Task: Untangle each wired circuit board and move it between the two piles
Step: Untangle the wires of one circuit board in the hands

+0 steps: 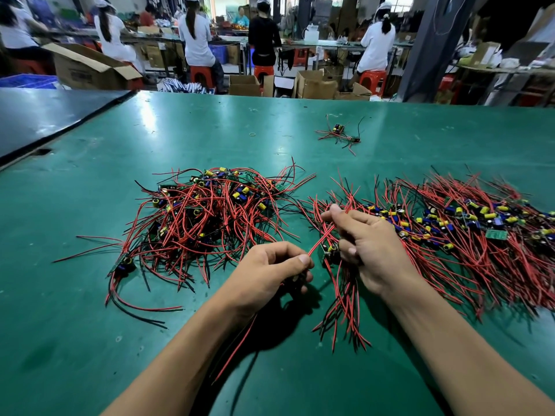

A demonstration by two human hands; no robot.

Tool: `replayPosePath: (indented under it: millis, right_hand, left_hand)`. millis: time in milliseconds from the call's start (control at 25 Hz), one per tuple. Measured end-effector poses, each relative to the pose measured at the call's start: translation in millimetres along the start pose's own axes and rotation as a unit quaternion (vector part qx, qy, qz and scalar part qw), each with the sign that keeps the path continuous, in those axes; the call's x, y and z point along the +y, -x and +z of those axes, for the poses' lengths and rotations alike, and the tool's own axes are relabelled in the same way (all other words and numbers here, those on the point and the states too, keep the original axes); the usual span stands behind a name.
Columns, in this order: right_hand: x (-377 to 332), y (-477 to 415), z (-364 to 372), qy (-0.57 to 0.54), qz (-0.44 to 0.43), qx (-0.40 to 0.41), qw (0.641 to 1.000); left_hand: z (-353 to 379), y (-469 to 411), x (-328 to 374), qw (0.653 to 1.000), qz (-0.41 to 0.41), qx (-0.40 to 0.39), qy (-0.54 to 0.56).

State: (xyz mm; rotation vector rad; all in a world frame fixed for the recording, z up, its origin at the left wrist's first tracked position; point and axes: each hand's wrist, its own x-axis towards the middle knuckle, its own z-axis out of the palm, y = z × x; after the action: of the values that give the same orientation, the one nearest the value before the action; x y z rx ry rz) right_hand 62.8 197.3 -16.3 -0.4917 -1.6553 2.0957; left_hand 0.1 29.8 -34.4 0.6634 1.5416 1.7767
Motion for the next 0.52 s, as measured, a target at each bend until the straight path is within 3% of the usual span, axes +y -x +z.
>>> replayPosePath:
  millis: [80, 160, 280, 360, 440, 520]
  right_hand:
    - [-1.3, -0.8, -0.9, -0.014, -0.002, 0.028, 1.0]
    - [-4.0, -2.4, -0.4, -0.067, 0.059, 0.044, 0.995]
    - [-13.2, -4.0, -3.9, -0.238, 0.185, 0.006, 0.954]
    - [-17.1, -2.5, -5.9, -0.294, 0.218, -0.028, 0.93]
    - [-15.9, -1.8, -3.6, -0.296, 0.212, -0.047, 0.93]
    - [-10.7, -0.5, 1.5, -0.216, 0.17, -0.047, 0.96]
  left_hand:
    - [-0.4, 0.3, 0.4, 1.0, 0.001, -0.004, -0.011]
    - [-0.6, 1.3, 1.6, 1.0, 0.0, -0.009, -0.016]
    - [0.3, 2.2, 3.2, 1.0, -0.003, -0.013, -0.026]
    - [0.3, 2.7, 4.3, 0.999, -0.001, -0.004, -0.038]
    - [0.3, 3.4, 6.6, 1.0, -0.002, 0.014, -0.02]
    - [1.1, 3.8, 10.3, 0.999, -0.001, 0.05, 0.02]
